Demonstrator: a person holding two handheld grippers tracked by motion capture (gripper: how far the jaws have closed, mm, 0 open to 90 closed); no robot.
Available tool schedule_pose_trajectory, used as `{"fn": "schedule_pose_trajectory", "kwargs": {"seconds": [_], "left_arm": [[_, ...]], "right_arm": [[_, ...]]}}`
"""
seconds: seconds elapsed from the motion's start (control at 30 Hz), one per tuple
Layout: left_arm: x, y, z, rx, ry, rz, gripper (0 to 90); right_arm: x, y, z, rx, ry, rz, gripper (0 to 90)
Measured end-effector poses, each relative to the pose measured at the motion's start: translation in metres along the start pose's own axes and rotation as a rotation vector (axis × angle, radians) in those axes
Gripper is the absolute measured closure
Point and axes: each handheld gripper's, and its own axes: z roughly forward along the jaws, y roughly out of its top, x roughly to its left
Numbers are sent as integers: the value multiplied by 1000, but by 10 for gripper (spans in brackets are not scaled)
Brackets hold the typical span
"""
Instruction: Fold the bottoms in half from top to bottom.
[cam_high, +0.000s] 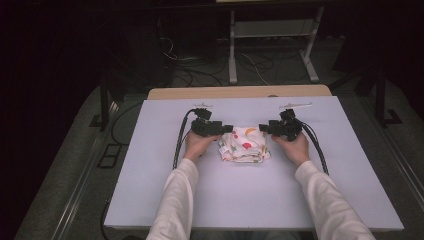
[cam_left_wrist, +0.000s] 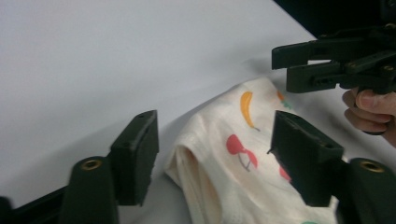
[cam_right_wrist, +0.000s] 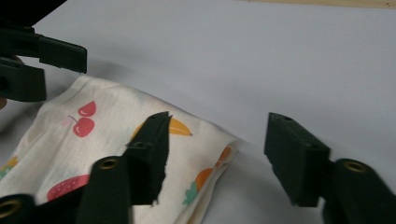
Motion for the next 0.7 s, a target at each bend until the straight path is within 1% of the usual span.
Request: {"fn": "schedule_pose_trajectory", "kwargs": {"seconds": [0.07,0.17,0.27,0.37,0.4,0.43,0.47,0.53,0.57,0.7], "left_arm": [[0,0,-2,-11,-3,0,253],[-1,0,-3,-4,16,7,146],[-1,-1,-4,-3,27,13,110],[0,-2,-6,7,39,13,33],[-1,-2,-7,11,41,18,7],[-1,-2,-9,13,48,28,0],[-2,-2,-10,11,56,32,0],[-2,-2,-13,10,61,29,0],[-3,-2,-14,9,61,38,0],[-5,-2,-21,9,71,49,0]], "right_arm": [[-2,0,-3,0,12,-3,333],[-3,1,-6,-1,18,-8,227],[-3,2,-11,-4,12,-13,143],[-2,4,-16,-4,26,-18,128],[-2,4,-17,-4,26,-25,98],[-1,5,-19,2,34,-34,51],[-1,5,-21,5,35,-41,27],[0,6,-26,3,39,-43,3],[0,7,-27,6,40,-43,0],[1,8,-36,8,38,-55,0]]}}
